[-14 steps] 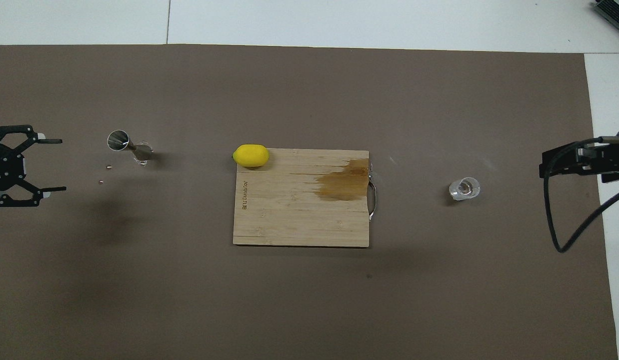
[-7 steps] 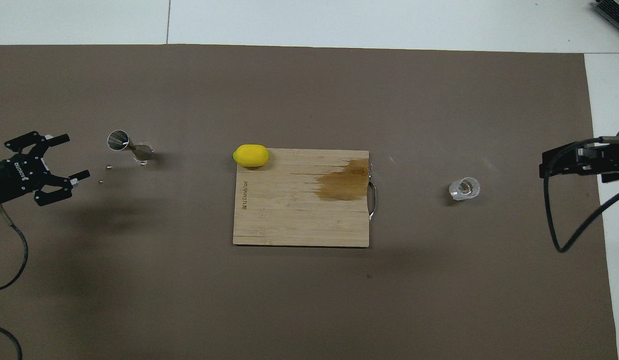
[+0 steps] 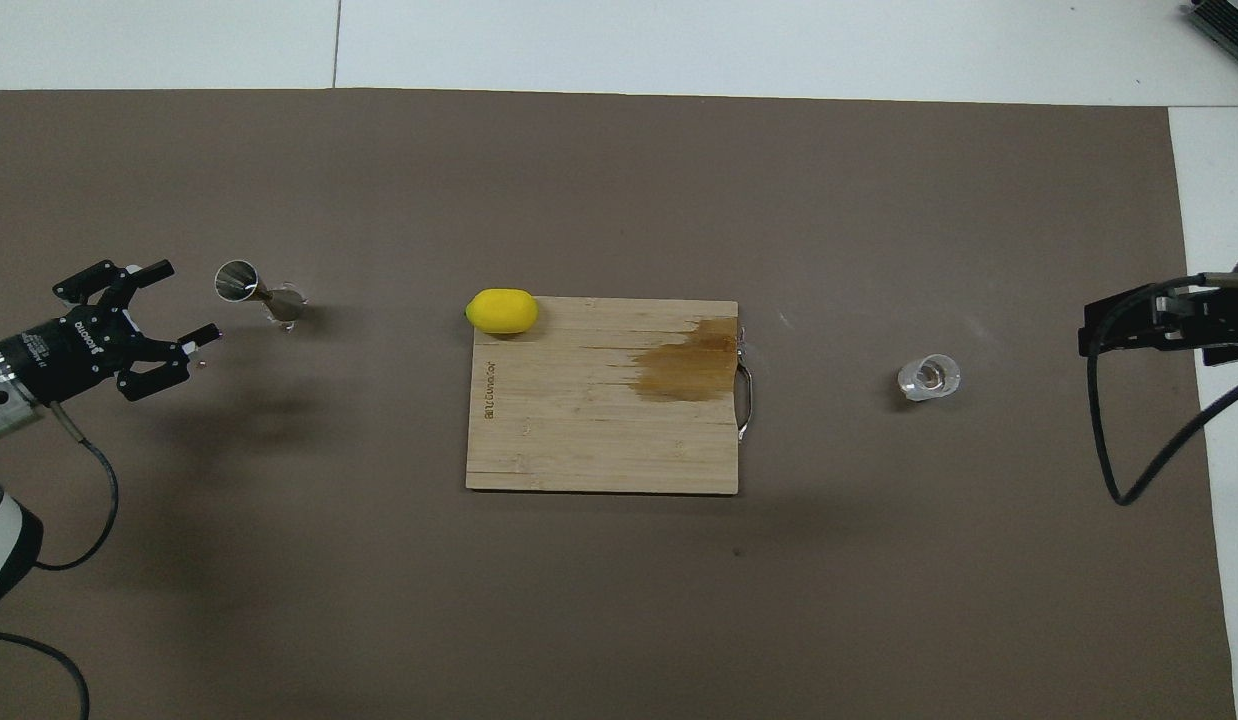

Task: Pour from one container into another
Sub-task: 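Reach the left gripper to the small metal cup and grasp it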

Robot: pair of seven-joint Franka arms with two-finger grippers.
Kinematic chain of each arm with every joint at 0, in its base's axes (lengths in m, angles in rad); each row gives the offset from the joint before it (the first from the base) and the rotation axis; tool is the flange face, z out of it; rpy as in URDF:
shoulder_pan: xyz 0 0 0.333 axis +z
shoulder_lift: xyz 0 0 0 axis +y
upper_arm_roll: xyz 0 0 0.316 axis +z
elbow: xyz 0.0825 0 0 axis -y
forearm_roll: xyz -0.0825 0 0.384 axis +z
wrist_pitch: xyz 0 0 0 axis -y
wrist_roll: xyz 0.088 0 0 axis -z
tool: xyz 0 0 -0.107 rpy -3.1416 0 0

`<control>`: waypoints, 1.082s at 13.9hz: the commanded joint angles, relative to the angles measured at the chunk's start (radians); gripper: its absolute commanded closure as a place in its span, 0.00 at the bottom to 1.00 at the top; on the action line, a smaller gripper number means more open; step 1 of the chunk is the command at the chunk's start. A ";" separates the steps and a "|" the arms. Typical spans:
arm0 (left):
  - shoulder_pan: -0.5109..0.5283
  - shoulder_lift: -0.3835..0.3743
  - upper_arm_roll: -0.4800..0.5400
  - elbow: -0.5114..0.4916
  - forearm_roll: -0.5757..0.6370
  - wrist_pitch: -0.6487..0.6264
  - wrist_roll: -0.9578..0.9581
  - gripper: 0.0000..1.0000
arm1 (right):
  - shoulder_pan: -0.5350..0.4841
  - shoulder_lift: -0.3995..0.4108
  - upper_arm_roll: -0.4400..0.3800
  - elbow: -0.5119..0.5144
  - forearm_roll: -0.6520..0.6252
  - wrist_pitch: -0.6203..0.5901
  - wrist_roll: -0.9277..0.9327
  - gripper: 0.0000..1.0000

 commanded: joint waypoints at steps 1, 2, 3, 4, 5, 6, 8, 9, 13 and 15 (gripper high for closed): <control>-0.025 0.019 0.005 -0.018 -0.081 0.050 0.033 0.00 | -0.012 -0.014 0.004 -0.010 0.011 0.009 -0.003 0.00; -0.031 0.022 0.005 -0.018 -0.108 0.064 0.034 0.00 | -0.012 -0.014 0.004 -0.010 0.011 0.009 -0.003 0.00; -0.048 0.030 0.005 -0.018 -0.142 0.082 0.034 0.01 | -0.012 -0.014 0.004 -0.010 0.011 0.009 -0.003 0.00; -0.052 0.036 0.005 -0.018 -0.171 0.087 0.034 0.01 | -0.012 -0.014 0.004 -0.010 0.011 0.009 -0.003 0.00; -0.056 0.038 0.005 -0.018 -0.185 0.087 0.043 0.02 | -0.012 -0.014 0.004 -0.010 0.011 0.009 -0.003 0.00; -0.057 0.038 0.002 -0.020 -0.188 0.090 0.055 0.02 | -0.012 -0.014 0.004 -0.010 0.011 0.009 -0.003 0.00; -0.071 0.036 0.001 -0.021 -0.193 0.092 0.058 0.04 | -0.012 -0.014 0.004 -0.010 0.011 0.009 -0.003 0.00; -0.072 0.036 0.001 -0.023 -0.202 0.093 0.060 0.06 | -0.012 -0.014 0.004 -0.010 0.011 0.009 -0.003 0.00; -0.085 0.036 0.001 -0.030 -0.216 0.095 0.063 0.16 | -0.012 -0.014 0.004 -0.010 0.011 0.009 -0.003 0.00; -0.085 0.036 0.001 -0.034 -0.216 0.099 0.070 0.20 | -0.012 -0.014 0.004 -0.010 0.011 0.009 -0.003 0.00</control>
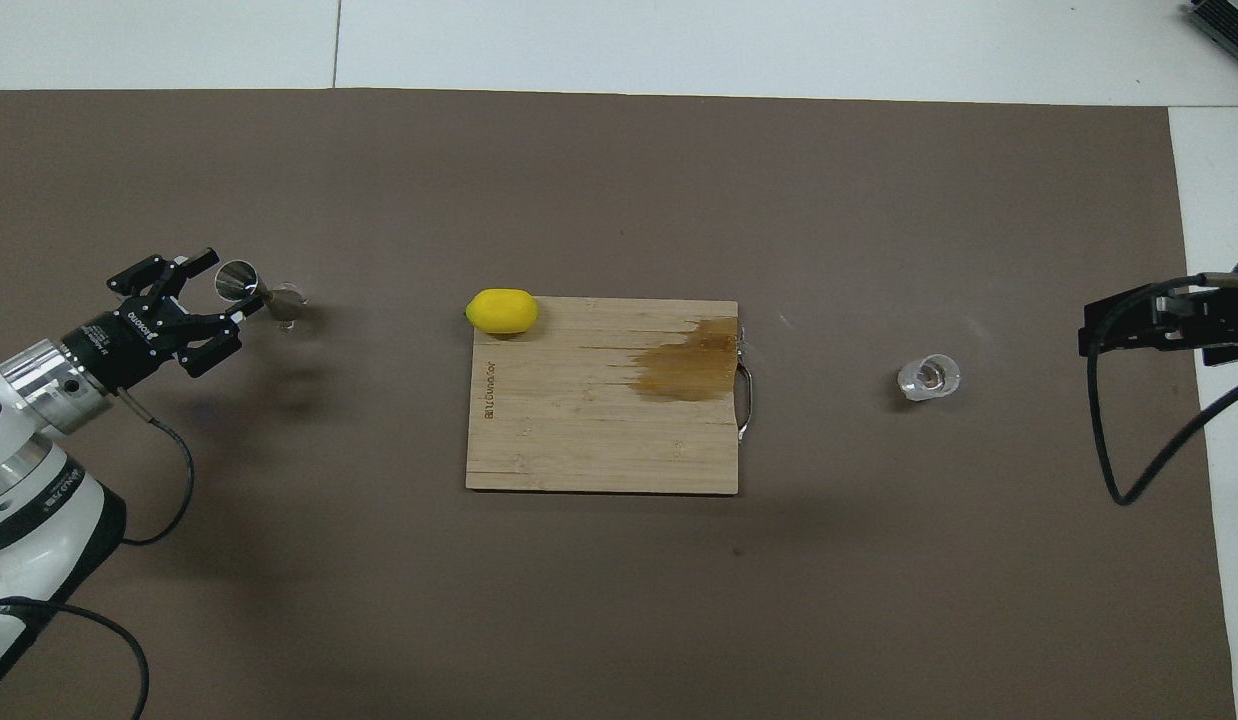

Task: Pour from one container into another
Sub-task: 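Reach the left gripper to the small metal cup and grasp it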

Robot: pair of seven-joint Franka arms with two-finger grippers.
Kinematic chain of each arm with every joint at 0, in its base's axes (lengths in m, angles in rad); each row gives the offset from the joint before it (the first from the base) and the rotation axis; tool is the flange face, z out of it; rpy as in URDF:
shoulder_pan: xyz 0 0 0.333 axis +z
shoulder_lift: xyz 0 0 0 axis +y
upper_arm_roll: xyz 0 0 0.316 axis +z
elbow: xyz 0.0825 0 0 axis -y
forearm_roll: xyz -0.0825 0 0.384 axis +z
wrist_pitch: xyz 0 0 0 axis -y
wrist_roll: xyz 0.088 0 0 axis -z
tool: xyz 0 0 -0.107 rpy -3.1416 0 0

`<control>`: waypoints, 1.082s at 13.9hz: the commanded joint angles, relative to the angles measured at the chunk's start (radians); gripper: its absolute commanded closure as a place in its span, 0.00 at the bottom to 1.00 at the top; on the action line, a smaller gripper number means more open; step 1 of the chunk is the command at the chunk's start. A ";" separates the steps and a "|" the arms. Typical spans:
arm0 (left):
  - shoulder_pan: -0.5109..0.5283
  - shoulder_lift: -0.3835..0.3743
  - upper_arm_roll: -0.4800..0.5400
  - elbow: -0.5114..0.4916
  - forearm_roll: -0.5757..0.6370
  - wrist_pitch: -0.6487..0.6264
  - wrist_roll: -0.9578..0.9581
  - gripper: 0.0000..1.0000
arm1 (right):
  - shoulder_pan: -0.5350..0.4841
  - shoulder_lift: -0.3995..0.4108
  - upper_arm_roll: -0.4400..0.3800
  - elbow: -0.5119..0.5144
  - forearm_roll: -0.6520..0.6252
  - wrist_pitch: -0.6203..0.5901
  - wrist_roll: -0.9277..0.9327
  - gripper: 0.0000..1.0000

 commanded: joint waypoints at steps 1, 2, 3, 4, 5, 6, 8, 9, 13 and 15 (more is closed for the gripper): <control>-0.017 -0.006 0.008 -0.022 -0.029 0.026 0.029 0.22 | -0.008 -0.014 0.004 -0.010 0.011 0.009 -0.003 0.00; -0.017 -0.006 0.008 -0.022 -0.029 0.026 0.030 0.24 | -0.003 -0.014 0.006 -0.010 0.011 0.009 -0.003 0.00; -0.017 -0.007 0.008 -0.028 -0.029 0.026 0.032 0.27 | -0.003 -0.014 0.006 -0.010 0.011 0.009 -0.003 0.00; -0.017 -0.007 0.009 -0.030 -0.029 0.026 0.032 0.29 | -0.003 -0.014 0.004 -0.010 0.011 0.009 -0.003 0.00; -0.017 -0.007 0.008 -0.030 -0.029 0.026 0.032 0.30 | -0.008 -0.014 0.004 -0.010 0.011 0.009 -0.003 0.00; -0.017 -0.007 0.008 -0.030 -0.029 0.026 0.032 0.31 | -0.011 -0.014 0.004 -0.010 0.011 0.009 -0.003 0.00; -0.017 -0.007 0.008 -0.030 -0.029 0.024 0.032 0.35 | -0.012 -0.014 0.002 -0.009 0.011 0.009 -0.003 0.00; -0.017 -0.007 0.008 -0.030 -0.029 0.024 0.032 0.39 | -0.012 -0.014 0.001 -0.010 0.011 0.012 -0.002 0.00; -0.017 -0.007 0.009 -0.028 -0.029 0.026 0.086 1.00 | -0.012 -0.014 0.001 -0.010 0.011 0.026 -0.003 0.00; -0.023 -0.007 0.008 -0.024 -0.029 0.012 0.105 1.00 | -0.012 -0.014 0.002 -0.010 0.011 0.026 -0.017 0.00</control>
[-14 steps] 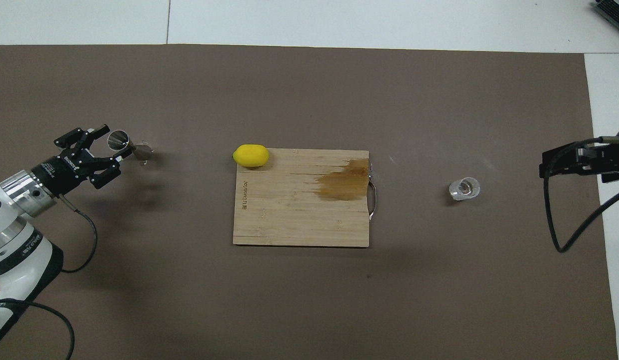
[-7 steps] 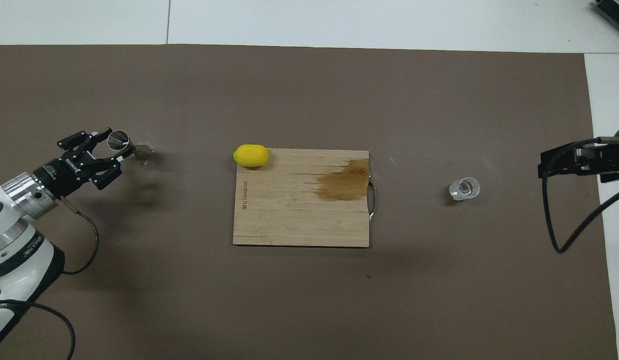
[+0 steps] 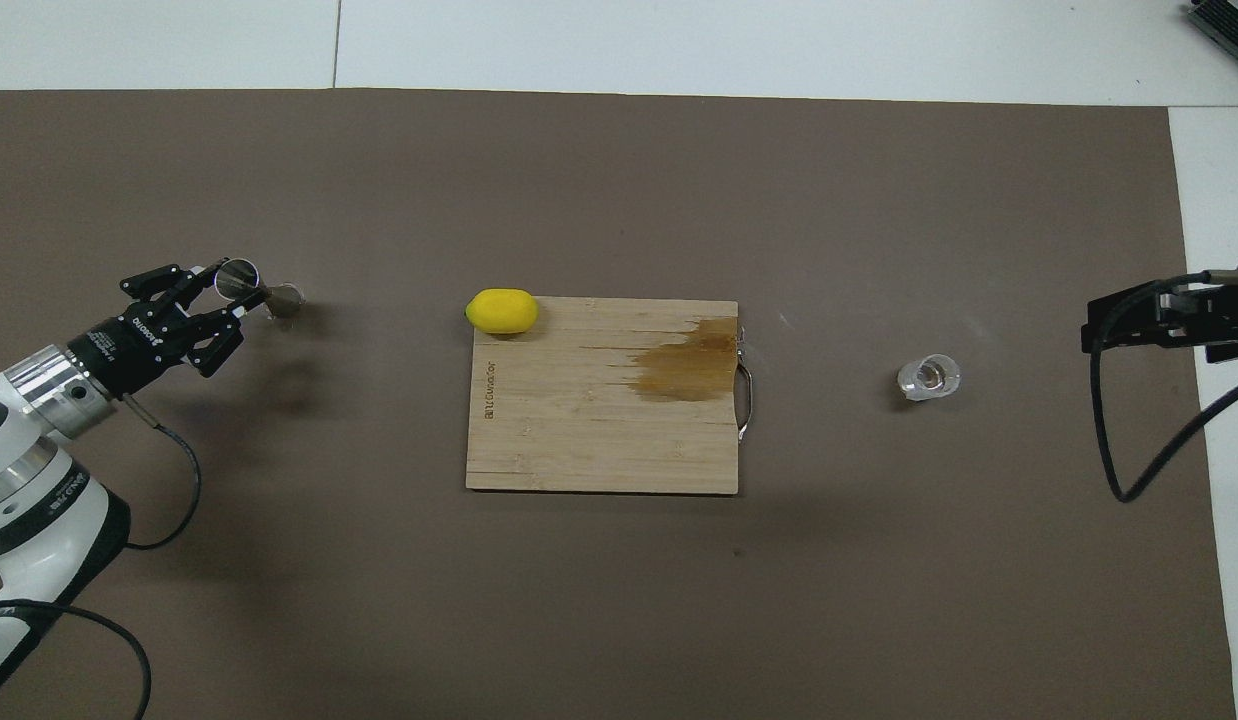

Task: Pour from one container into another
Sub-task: 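Lift the metal cup with the left gripper and carry it over the board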

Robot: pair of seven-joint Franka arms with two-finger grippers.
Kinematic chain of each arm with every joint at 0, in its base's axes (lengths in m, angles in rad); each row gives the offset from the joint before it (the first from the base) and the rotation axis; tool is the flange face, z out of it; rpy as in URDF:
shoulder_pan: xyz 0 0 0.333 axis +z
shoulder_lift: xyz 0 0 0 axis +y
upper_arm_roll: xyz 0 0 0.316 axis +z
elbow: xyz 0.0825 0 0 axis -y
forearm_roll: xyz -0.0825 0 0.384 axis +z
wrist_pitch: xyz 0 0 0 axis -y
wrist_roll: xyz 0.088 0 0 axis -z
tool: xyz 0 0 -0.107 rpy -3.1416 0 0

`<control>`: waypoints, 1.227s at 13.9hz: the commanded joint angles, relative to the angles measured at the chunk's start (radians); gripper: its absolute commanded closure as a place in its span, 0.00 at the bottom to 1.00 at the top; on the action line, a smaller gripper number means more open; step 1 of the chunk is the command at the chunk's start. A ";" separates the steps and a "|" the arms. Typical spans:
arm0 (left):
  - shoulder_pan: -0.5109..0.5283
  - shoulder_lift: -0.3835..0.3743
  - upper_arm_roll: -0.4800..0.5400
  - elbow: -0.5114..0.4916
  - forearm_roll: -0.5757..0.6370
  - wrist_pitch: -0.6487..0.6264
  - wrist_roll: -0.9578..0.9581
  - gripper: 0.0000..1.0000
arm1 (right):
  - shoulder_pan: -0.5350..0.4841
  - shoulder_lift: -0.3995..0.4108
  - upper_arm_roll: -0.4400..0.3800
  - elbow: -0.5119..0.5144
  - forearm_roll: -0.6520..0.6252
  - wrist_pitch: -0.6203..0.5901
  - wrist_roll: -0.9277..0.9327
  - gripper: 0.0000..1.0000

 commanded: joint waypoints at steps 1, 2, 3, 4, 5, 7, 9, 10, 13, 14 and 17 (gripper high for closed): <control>-0.024 -0.008 0.006 -0.005 -0.027 -0.002 0.040 1.00 | -0.012 -0.014 0.005 -0.010 0.011 0.016 -0.024 0.00; -0.032 -0.008 -0.001 0.003 -0.027 -0.022 0.026 1.00 | -0.014 -0.014 0.003 -0.010 0.011 0.016 -0.028 0.00; -0.036 -0.011 -0.004 0.015 -0.026 -0.057 -0.007 1.00 | -0.014 -0.014 0.003 -0.010 0.011 0.017 -0.021 0.00; -0.036 -0.012 -0.007 0.027 -0.024 -0.100 -0.069 1.00 | -0.014 -0.014 0.003 -0.010 0.011 0.017 -0.015 0.00; -0.038 -0.018 -0.020 0.045 -0.015 -0.130 -0.128 1.00 | -0.012 -0.014 0.003 -0.010 0.011 0.017 -0.027 0.00; -0.045 -0.052 -0.067 0.059 -0.012 -0.130 -0.192 1.00 | -0.012 -0.014 0.003 -0.009 0.009 0.020 -0.037 0.00; -0.134 -0.093 -0.080 0.058 -0.012 -0.107 -0.198 1.00 | -0.012 -0.012 0.003 -0.009 0.011 0.025 -0.018 0.00; -0.194 -0.109 -0.080 0.059 -0.014 -0.057 -0.198 1.00 | -0.012 -0.012 0.003 -0.010 0.011 0.049 0.006 0.00; -0.366 -0.130 -0.092 0.069 -0.029 0.108 -0.206 1.00 | -0.012 0.002 0.003 -0.012 0.011 0.103 0.160 0.01; -0.421 -0.118 -0.107 0.087 -0.053 0.155 -0.209 1.00 | -0.008 0.006 0.003 -0.015 0.011 0.106 0.258 0.01; -0.562 -0.089 -0.129 0.119 -0.174 0.266 -0.207 1.00 | -0.023 0.031 0.001 -0.042 0.087 0.126 0.489 0.01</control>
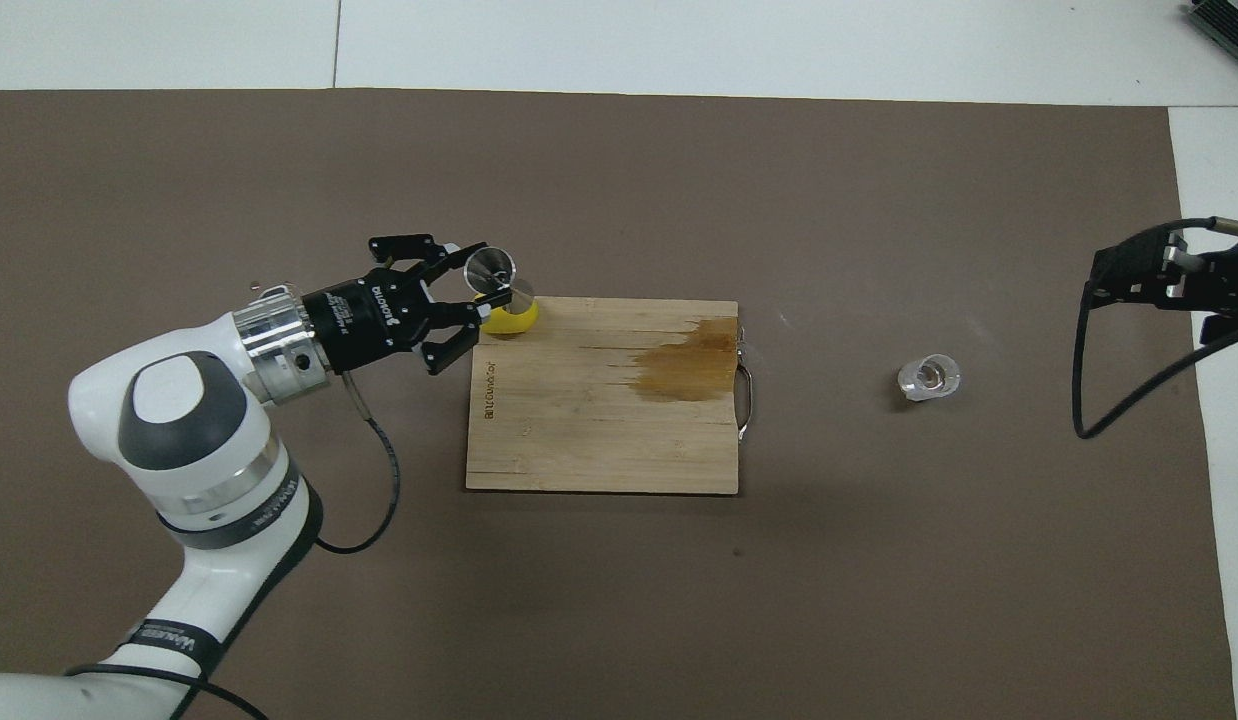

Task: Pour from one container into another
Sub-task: 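Lift the metal cup with the left gripper and carry it over the board, then lower the metal cup onto the board while the right gripper reaches the glass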

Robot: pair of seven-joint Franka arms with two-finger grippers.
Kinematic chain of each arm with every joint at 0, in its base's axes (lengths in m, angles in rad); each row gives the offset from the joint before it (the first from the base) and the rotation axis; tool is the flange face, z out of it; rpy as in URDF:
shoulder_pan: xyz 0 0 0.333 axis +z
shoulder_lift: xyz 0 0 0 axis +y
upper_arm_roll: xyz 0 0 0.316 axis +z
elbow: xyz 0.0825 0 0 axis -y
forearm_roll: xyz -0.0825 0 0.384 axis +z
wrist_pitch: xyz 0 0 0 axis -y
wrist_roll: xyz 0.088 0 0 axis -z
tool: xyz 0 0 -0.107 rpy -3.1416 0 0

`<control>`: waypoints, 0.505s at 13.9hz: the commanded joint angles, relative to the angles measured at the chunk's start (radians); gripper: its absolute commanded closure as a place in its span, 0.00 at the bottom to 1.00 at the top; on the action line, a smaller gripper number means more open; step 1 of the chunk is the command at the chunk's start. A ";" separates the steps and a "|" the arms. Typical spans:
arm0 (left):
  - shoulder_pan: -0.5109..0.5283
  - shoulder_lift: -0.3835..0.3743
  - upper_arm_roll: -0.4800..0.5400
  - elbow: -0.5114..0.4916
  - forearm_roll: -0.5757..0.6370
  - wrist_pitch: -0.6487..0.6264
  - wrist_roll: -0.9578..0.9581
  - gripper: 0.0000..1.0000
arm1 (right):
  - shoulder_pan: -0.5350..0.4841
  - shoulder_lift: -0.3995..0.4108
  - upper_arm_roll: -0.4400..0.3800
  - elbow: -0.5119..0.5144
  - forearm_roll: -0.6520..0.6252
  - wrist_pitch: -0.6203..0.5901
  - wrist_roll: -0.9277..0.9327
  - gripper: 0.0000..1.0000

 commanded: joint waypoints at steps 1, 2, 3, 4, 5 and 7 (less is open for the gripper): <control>-0.106 0.024 0.004 0.027 -0.090 0.059 -0.007 1.00 | -0.047 0.020 0.003 -0.041 0.112 0.045 0.187 0.01; -0.130 0.037 0.004 0.033 -0.125 0.061 0.001 1.00 | -0.053 0.043 0.003 -0.041 0.129 0.063 0.238 0.01; -0.161 0.078 0.004 0.059 -0.172 0.061 0.031 1.00 | -0.058 0.064 0.003 -0.041 0.132 0.071 0.277 0.01; -0.190 0.111 0.004 0.088 -0.215 0.064 0.072 1.00 | -0.064 0.089 0.005 -0.044 0.149 0.077 0.310 0.01; -0.208 0.151 0.007 0.111 -0.238 0.071 0.091 1.00 | -0.081 0.095 0.003 -0.079 0.172 0.117 0.355 0.01; -0.212 0.181 0.007 0.142 -0.245 0.076 0.093 1.00 | -0.128 0.118 0.003 -0.151 0.238 0.174 0.410 0.01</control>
